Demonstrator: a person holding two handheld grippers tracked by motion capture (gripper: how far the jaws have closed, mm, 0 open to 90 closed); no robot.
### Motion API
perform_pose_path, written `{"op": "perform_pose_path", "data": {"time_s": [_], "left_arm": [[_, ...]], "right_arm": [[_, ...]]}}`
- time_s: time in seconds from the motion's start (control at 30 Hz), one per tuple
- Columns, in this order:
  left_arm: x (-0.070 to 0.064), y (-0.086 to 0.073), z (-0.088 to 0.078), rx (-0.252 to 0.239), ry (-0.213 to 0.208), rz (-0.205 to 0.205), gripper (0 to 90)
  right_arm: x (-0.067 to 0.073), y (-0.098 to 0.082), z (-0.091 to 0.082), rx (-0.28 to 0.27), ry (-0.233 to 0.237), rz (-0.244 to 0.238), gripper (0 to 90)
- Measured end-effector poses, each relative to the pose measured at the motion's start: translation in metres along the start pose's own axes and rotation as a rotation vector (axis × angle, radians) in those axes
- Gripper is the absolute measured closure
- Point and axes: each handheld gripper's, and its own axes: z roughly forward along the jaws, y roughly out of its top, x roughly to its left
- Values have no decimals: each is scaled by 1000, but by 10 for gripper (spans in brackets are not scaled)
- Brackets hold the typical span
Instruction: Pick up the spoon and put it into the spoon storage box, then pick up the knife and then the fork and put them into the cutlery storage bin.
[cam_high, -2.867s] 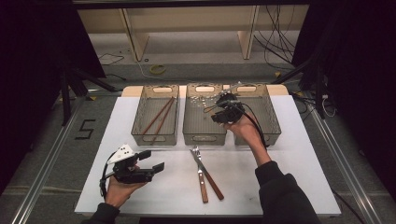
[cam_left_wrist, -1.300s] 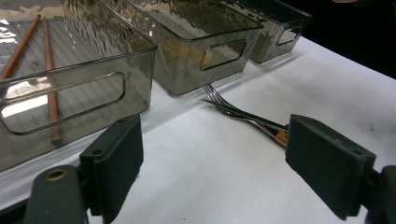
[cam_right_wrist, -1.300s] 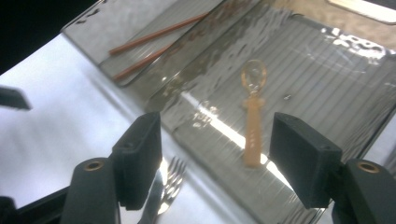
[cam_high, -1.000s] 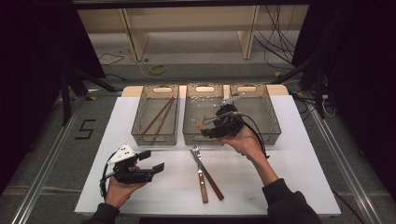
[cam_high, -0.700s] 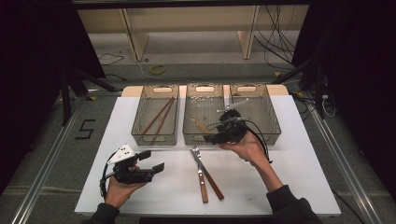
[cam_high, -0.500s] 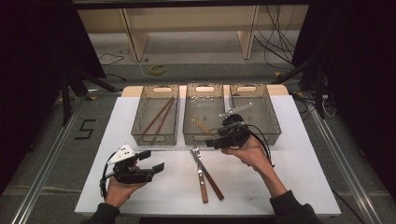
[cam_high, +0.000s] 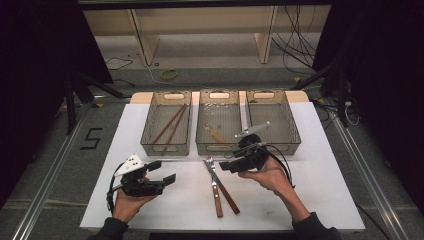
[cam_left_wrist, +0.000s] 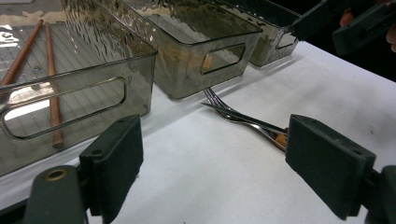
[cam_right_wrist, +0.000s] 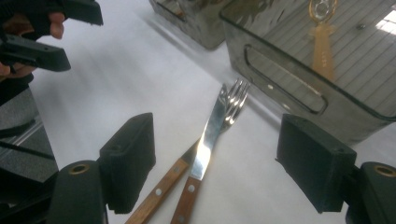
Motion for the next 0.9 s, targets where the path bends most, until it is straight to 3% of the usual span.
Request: {"op": "perform_pose_path", "data": {"time_s": [0.63, 0.9], "left_arm": [[0, 0, -1, -3, 2, -5, 187], [0, 0, 0, -2, 3, -4, 187]], "right_arm": [[6, -19, 4, 71, 2, -15, 282], [11, -27, 10, 129, -9, -27, 283]]}}
